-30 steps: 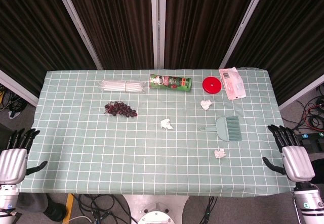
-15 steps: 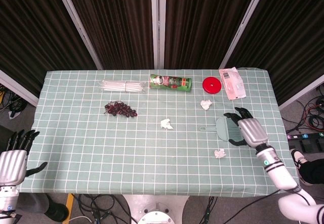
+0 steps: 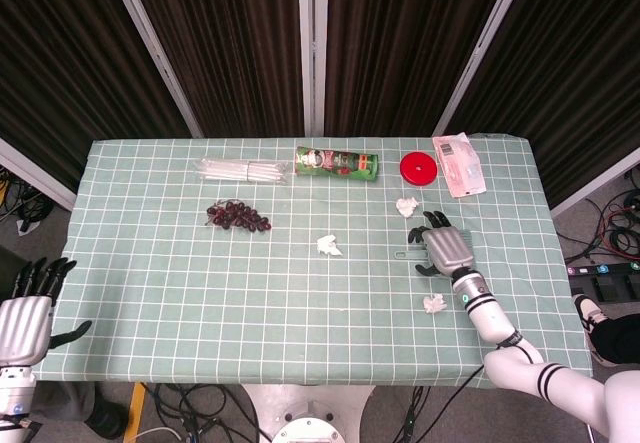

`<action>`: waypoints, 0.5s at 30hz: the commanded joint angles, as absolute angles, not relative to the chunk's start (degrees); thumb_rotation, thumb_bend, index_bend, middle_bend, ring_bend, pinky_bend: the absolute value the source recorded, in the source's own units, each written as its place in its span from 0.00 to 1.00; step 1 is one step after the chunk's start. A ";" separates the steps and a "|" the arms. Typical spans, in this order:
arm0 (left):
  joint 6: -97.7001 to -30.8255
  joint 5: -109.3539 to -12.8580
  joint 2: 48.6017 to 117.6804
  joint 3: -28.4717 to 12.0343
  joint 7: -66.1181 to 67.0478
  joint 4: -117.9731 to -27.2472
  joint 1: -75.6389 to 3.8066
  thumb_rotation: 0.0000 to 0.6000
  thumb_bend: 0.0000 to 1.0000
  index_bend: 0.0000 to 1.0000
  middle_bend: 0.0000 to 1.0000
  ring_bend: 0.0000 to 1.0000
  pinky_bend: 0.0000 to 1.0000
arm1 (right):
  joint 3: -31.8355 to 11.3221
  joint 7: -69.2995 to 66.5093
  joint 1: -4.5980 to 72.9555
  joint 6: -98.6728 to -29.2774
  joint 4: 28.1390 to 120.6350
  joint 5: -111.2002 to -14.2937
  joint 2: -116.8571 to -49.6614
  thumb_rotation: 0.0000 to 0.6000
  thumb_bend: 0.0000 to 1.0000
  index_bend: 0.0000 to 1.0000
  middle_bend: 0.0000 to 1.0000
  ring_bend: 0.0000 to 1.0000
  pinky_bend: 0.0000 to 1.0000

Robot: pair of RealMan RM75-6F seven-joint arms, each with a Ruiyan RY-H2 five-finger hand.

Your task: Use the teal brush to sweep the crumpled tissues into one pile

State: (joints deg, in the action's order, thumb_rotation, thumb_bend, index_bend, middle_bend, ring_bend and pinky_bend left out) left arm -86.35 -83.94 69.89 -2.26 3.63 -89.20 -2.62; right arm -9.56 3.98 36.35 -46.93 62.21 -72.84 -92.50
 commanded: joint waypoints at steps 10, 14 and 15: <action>-85.86 -83.45 70.28 -2.19 2.27 -87.97 -2.48 1.00 0.10 0.13 0.12 0.06 0.04 | -8.10 5.79 37.12 -48.74 54.36 -73.61 -98.09 1.00 0.16 0.43 0.42 0.07 0.03; -86.06 -83.47 70.40 -2.26 2.06 -87.70 -2.41 1.00 0.10 0.13 0.12 0.06 0.04 | -7.90 5.77 37.11 -49.27 53.58 -73.98 -98.86 1.00 0.17 0.43 0.44 0.09 0.03; -86.01 -83.44 70.44 -2.26 2.00 -87.64 -2.41 1.00 0.10 0.13 0.12 0.06 0.04 | -7.82 5.89 37.07 -49.80 53.36 -74.26 -99.17 1.00 0.17 0.44 0.44 0.09 0.03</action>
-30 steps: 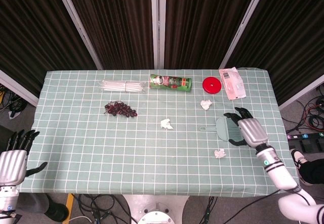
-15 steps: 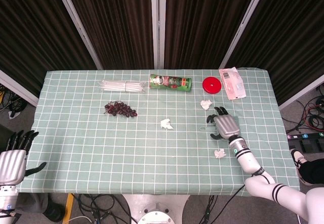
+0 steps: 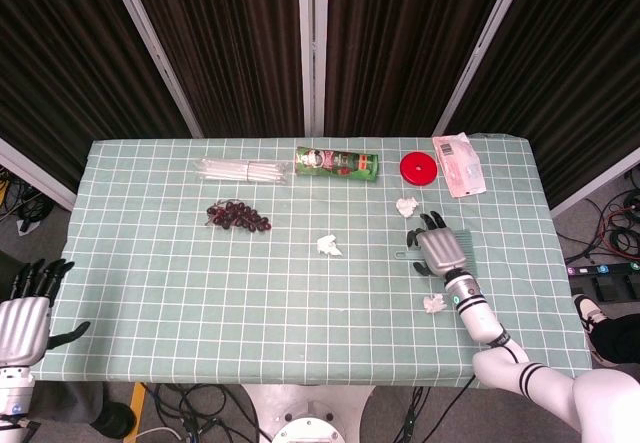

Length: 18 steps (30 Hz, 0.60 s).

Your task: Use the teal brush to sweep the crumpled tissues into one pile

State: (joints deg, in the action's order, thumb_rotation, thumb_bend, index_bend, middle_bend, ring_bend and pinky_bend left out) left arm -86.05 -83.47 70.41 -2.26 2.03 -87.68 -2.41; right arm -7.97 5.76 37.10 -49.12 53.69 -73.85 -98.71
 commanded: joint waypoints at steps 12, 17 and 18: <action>-85.95 -83.24 70.86 -2.23 0.88 -86.57 -2.18 1.00 0.10 0.13 0.12 0.06 0.04 | -7.26 10.56 37.71 -49.41 52.03 -74.17 -100.60 1.00 0.20 0.47 0.49 0.12 0.03; -85.99 -83.28 70.96 -2.22 0.66 -86.30 -2.13 1.00 0.10 0.13 0.12 0.06 0.04 | -6.97 12.24 37.94 -48.98 52.01 -74.12 -100.51 1.00 0.26 0.54 0.53 0.16 0.03; -86.12 -83.35 70.94 -2.24 0.62 -86.30 -2.09 1.00 0.10 0.13 0.12 0.06 0.04 | -6.94 12.04 37.89 -49.38 52.28 -74.41 -100.31 1.00 0.27 0.57 0.54 0.18 0.03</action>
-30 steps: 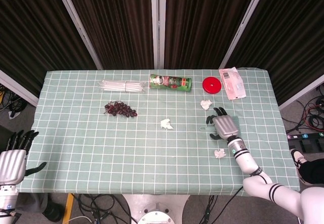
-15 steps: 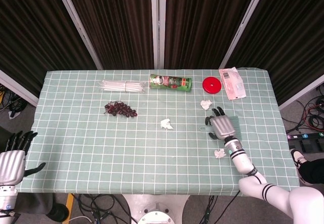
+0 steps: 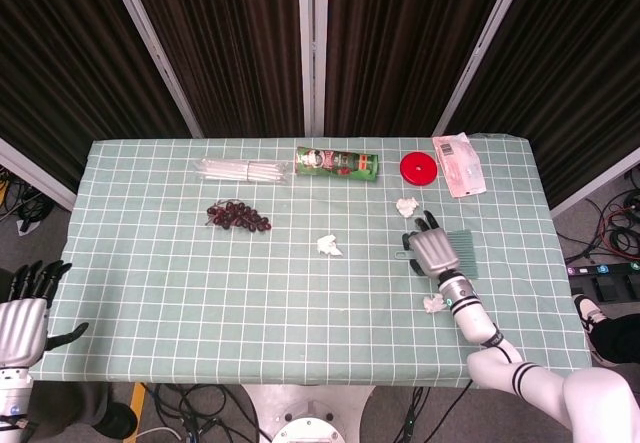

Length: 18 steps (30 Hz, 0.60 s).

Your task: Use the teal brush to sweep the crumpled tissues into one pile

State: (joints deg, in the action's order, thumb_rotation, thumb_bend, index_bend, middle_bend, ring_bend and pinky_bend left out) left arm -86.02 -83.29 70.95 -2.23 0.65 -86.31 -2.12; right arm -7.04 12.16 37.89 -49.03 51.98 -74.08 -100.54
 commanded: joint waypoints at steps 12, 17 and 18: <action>-86.28 -83.54 69.83 -2.58 1.96 -87.83 -2.30 1.00 0.10 0.13 0.12 0.06 0.04 | -10.18 -5.44 35.56 -58.35 66.62 -79.77 -85.26 1.00 0.31 0.67 0.63 0.27 0.11; -86.10 -83.65 69.21 -2.87 3.78 -89.49 -2.79 1.00 0.10 0.13 0.12 0.06 0.04 | -11.54 -18.62 39.80 -54.90 64.52 -83.37 -81.75 1.00 0.31 0.70 0.63 0.27 0.11; -86.16 -83.58 69.04 -2.90 4.27 -90.02 -2.78 1.00 0.10 0.13 0.12 0.06 0.04 | -11.55 -21.83 41.05 -54.55 62.44 -84.59 -82.35 1.00 0.31 0.71 0.63 0.27 0.11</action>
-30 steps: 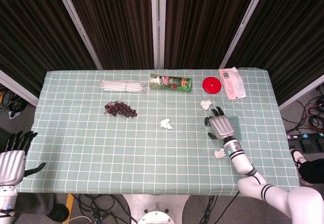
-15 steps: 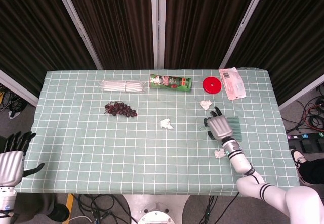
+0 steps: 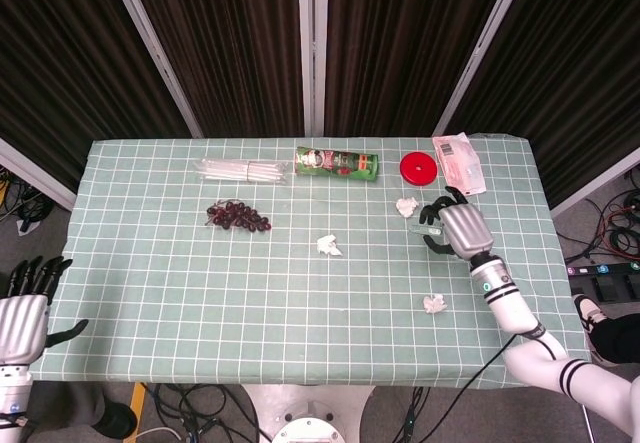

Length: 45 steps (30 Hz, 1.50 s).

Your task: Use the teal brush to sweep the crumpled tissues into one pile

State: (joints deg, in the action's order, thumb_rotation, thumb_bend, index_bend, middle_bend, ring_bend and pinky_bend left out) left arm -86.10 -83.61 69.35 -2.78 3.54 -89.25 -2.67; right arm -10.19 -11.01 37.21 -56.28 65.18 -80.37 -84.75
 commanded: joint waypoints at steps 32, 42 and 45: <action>-86.21 -81.14 66.08 -2.77 9.50 -95.79 -1.89 1.00 0.10 0.13 0.12 0.06 0.04 | -0.72 -64.02 56.05 -52.19 13.73 -95.12 -113.11 1.00 0.41 0.75 0.63 0.31 0.28; -86.45 -81.61 66.14 -2.86 9.44 -95.85 -2.04 1.00 0.10 0.13 0.12 0.06 0.04 | 2.23 -71.80 50.98 -69.88 19.95 -97.69 -109.28 1.00 0.41 0.75 0.63 0.31 0.28; -86.59 -81.76 65.98 -2.77 9.35 -95.94 -1.95 1.00 0.10 0.13 0.12 0.06 0.04 | 1.65 -70.63 50.24 -73.48 21.96 -97.30 -107.06 1.00 0.41 0.75 0.63 0.31 0.28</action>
